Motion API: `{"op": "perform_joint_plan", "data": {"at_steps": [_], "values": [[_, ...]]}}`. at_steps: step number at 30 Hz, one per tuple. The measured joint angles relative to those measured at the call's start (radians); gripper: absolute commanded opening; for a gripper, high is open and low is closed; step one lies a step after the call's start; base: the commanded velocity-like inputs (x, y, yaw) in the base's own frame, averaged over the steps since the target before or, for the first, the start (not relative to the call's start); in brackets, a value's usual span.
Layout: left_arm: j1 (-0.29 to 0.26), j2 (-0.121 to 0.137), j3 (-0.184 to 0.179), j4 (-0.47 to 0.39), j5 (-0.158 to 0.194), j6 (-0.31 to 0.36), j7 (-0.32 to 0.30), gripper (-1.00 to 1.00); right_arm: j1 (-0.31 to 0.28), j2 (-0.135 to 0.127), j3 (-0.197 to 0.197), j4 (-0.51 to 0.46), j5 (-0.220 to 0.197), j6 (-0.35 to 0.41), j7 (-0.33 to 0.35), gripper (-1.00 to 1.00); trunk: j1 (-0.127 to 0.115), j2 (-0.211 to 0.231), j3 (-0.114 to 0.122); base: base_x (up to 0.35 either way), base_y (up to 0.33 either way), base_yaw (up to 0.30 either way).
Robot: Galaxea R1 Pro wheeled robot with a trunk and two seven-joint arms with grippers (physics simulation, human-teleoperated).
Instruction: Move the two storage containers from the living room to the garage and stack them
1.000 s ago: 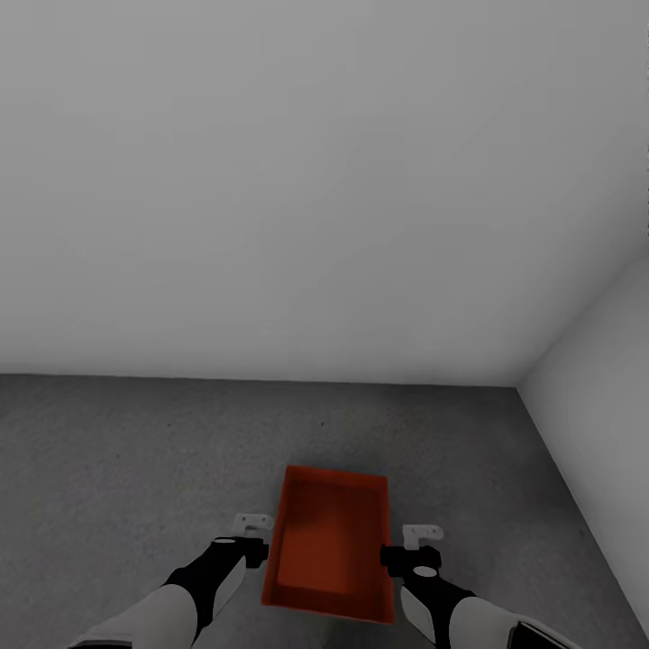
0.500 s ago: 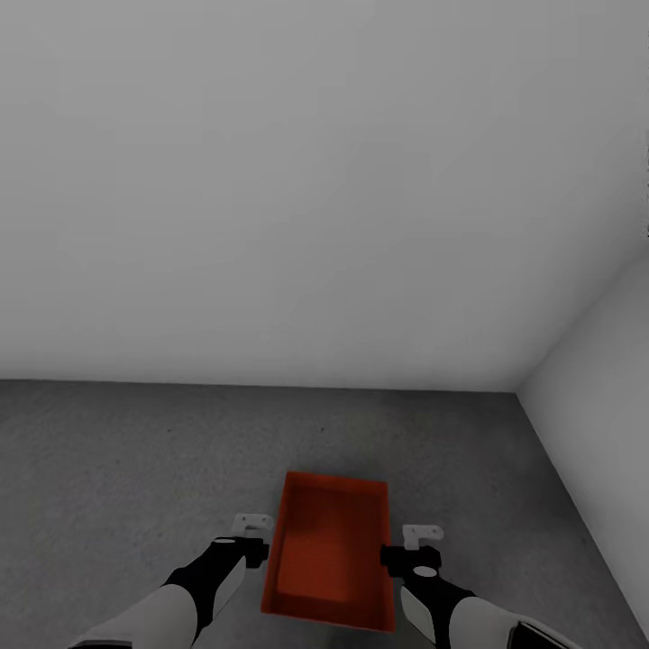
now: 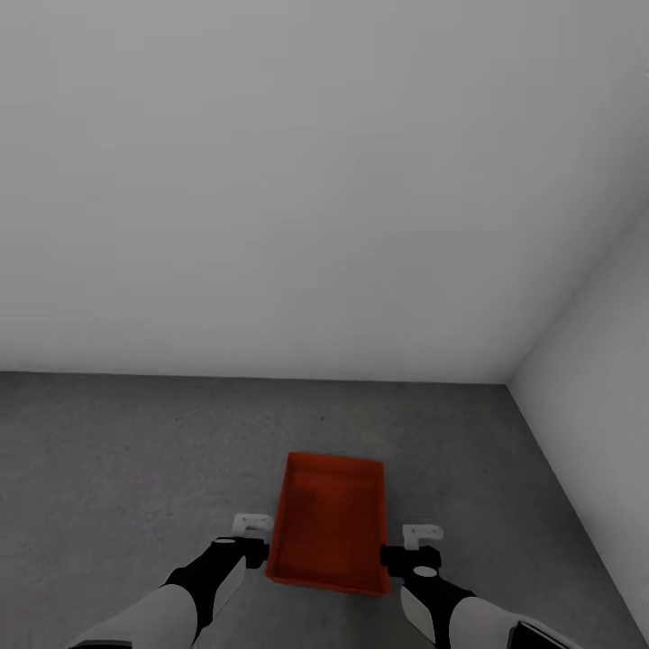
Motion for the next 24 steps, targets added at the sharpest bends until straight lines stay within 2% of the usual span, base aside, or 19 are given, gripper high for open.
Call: {"op": "perform_joint_plan", "data": {"at_steps": [14,24], "values": [[0.0,0.0,0.001,0.005,0.003,0.0,0.0,1.0,0.0,0.004,0.01,0.001,0.003,0.002,0.002,1.0,0.0,0.0,0.014,-0.344,0.0,0.0],[0.0,0.001,0.002,0.153,0.011,-0.004,-0.002,1.0,0.001,0.016,0.016,0.007,0.003,0.017,0.018,1.0,0.0,0.0,0.015,-0.344,0.0,0.0]]}}
